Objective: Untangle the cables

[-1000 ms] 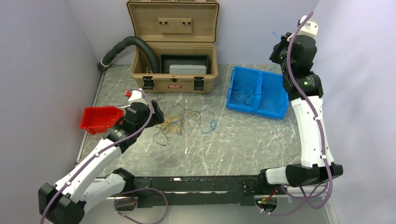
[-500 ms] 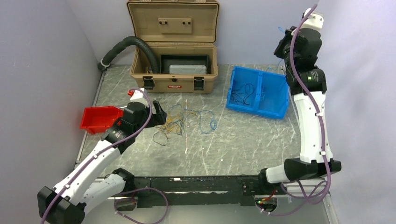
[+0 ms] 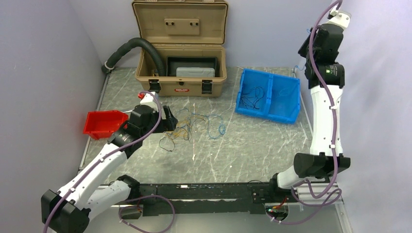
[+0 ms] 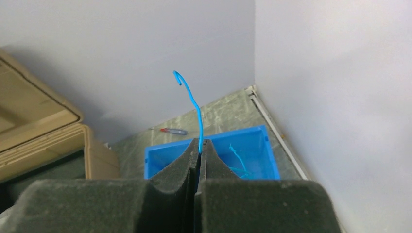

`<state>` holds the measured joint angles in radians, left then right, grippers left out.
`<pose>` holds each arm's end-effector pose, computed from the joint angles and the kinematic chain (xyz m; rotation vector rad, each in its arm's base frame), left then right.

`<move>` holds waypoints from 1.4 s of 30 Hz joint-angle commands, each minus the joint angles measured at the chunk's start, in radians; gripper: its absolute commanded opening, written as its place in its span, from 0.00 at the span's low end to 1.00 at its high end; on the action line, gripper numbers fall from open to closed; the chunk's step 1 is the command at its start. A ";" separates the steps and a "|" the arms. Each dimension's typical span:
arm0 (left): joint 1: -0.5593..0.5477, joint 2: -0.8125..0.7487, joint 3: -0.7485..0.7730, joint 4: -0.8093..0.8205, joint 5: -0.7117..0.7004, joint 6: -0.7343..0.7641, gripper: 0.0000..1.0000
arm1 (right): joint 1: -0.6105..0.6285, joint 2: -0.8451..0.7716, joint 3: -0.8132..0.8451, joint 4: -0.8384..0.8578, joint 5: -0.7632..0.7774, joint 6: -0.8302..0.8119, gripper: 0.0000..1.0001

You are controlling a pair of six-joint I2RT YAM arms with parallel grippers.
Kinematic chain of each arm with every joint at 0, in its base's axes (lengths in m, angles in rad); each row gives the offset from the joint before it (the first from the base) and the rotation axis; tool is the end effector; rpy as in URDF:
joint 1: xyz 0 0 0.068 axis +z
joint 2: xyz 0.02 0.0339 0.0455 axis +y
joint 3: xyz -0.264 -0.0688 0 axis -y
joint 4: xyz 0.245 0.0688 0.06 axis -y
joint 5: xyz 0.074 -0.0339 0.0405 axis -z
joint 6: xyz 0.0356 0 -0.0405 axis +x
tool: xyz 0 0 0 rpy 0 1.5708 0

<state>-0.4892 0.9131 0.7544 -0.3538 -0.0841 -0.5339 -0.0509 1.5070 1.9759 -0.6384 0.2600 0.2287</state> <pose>0.1827 -0.0939 0.2893 -0.0998 2.1236 -0.5304 0.3006 -0.0245 0.5229 0.4287 1.6817 -0.0955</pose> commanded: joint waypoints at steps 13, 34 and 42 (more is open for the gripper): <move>0.002 0.054 0.022 0.113 0.139 0.032 0.91 | -0.030 -0.033 -0.245 0.029 0.101 0.091 0.74; -0.083 0.371 0.086 0.213 0.308 0.114 0.90 | 0.529 -0.228 -0.930 0.233 -0.316 0.195 0.73; -0.088 0.434 0.111 0.219 0.283 0.121 0.88 | 0.692 -0.075 -0.985 0.236 -0.099 0.203 0.85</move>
<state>-0.5728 1.3464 0.8291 -0.1703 0.2054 -0.4332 0.6060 1.3708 0.9722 -0.4660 0.0216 0.4164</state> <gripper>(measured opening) 0.886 0.837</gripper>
